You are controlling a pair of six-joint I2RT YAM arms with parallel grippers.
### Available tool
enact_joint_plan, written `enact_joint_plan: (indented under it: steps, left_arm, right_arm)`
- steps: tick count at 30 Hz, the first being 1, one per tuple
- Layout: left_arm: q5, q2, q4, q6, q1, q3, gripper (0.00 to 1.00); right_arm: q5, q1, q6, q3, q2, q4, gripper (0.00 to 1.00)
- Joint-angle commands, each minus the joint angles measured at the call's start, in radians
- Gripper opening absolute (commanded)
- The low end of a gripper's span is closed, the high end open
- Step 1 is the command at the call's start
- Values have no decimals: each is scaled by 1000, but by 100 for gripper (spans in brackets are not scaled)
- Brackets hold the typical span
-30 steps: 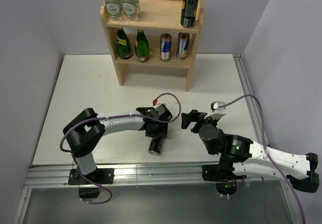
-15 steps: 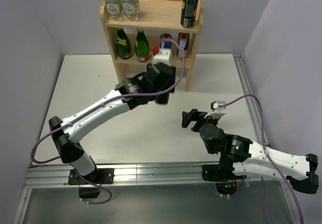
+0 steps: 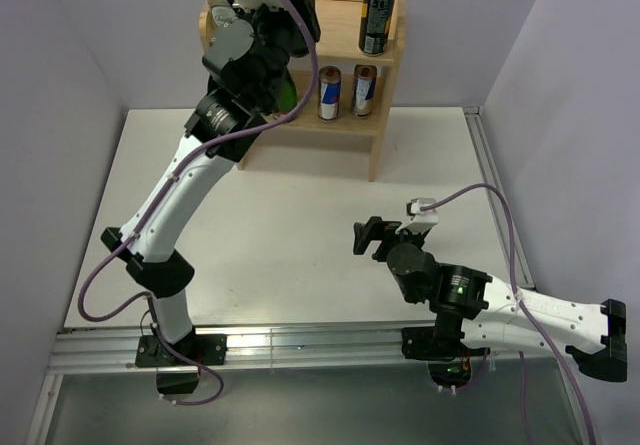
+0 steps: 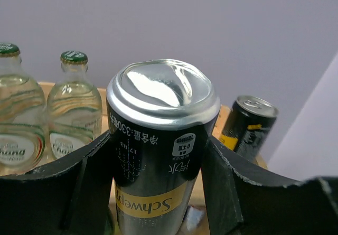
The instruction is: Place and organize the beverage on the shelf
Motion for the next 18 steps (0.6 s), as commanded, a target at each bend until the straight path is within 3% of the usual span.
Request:
enact_joint_plan:
  steps: [1,5,18]
  left_arm:
    - [105,58,243,123,23,39,0]
    - [145,120,316,112,50,106,0]
    - [212,237,504,86,94,128,1]
  right_arm:
    - [-17,-7,7,0,26,57,100]
    - [-32,-7,30,-29,64,86,100]
    - [-93,-7,72,-98,97,164,99]
